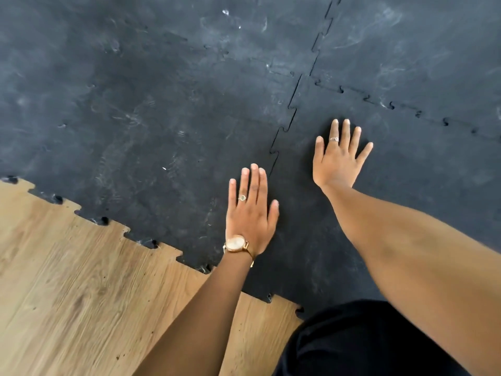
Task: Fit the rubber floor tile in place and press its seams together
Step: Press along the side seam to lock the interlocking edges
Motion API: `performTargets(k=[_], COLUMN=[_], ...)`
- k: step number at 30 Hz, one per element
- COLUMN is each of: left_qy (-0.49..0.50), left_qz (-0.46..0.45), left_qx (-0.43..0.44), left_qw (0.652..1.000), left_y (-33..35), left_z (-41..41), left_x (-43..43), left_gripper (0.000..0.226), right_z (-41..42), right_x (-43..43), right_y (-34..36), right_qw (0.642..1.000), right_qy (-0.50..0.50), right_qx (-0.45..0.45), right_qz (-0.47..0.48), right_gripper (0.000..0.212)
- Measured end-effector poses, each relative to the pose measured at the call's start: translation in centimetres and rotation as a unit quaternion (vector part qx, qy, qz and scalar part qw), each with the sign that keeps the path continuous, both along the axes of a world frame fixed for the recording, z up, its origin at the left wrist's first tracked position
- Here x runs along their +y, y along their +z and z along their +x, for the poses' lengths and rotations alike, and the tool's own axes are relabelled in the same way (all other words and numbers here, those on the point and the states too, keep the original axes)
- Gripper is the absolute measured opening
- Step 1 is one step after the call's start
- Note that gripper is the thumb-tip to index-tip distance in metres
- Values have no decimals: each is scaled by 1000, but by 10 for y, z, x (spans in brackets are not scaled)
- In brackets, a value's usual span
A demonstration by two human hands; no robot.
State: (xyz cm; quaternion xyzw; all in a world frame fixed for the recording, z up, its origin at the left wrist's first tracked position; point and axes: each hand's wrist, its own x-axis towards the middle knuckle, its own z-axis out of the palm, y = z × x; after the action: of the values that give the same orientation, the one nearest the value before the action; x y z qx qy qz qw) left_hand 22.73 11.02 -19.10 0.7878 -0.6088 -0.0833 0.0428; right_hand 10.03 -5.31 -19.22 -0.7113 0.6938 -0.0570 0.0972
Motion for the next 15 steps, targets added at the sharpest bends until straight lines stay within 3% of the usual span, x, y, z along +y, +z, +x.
performTargets(k=[6,15], left_qy=[-186,-184], left_qz=[-9,53], left_qx=[-15,2], left_qw=[982,982], left_y=[-5,-2], left_z=[-2,-1], left_x=[2,-5], left_gripper=[77,78], right_z=[0,3], right_x=[14,9], right_y=[-11,-2], right_qw=[999,997], right_qy=[-35,-50], right_qx=[0,26], right_qz=[-13,51], right_gripper=[59,60])
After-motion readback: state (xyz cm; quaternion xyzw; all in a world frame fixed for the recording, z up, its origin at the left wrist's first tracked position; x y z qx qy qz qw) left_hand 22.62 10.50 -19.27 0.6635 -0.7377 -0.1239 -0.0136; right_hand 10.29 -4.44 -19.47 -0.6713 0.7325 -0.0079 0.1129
